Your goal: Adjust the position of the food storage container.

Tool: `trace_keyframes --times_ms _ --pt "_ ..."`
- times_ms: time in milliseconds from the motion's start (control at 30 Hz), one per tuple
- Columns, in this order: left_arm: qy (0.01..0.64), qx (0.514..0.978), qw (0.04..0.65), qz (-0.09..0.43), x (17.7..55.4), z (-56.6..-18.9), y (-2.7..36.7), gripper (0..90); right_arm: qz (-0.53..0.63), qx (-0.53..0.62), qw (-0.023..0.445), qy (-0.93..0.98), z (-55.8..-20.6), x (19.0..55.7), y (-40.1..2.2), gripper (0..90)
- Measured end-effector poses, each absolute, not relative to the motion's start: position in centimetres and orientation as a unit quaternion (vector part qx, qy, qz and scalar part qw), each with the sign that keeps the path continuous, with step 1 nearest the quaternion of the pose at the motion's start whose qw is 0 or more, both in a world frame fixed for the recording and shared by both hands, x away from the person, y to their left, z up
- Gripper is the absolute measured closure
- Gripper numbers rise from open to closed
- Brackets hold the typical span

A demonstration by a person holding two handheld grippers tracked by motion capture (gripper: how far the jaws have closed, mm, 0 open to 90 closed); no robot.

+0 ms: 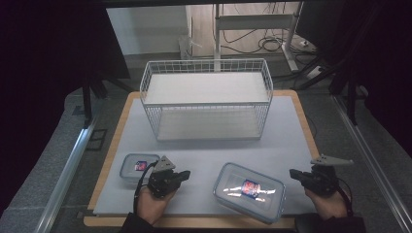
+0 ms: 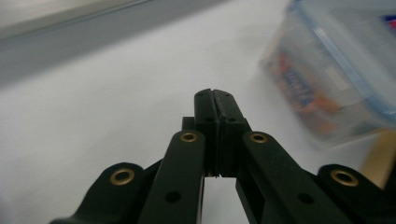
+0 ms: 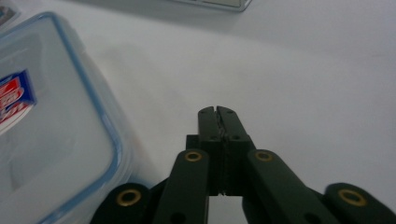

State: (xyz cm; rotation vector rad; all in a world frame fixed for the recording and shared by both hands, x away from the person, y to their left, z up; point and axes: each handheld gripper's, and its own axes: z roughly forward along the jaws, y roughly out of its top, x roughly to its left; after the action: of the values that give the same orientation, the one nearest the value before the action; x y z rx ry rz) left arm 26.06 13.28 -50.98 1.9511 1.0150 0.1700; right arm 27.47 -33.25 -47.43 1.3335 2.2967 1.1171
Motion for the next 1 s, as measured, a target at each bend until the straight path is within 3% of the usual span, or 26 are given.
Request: trace_keyframes --times_ms 400,533,733,1000 --pt "0.360 0.817 0.450 0.030 25.9 -51.5 8.3 89.7 0.365 0.457 0.076 0.807 -48.1 23.0 -32.9 90.0" --pt "0.348 0.831 0.431 0.043 25.6 -51.5 7.2 89.8 0.349 0.440 0.049 0.826 -48.0 22.0 -31.6 90.0" --pt "0.353 0.835 0.421 0.034 25.4 -51.9 6.9 89.9 0.327 0.435 0.059 0.837 -48.2 21.5 -30.6 90.0" --pt "0.379 0.822 0.423 0.033 25.9 -52.0 8.1 89.9 0.347 0.442 0.074 0.824 -48.8 23.7 -29.6 90.0"
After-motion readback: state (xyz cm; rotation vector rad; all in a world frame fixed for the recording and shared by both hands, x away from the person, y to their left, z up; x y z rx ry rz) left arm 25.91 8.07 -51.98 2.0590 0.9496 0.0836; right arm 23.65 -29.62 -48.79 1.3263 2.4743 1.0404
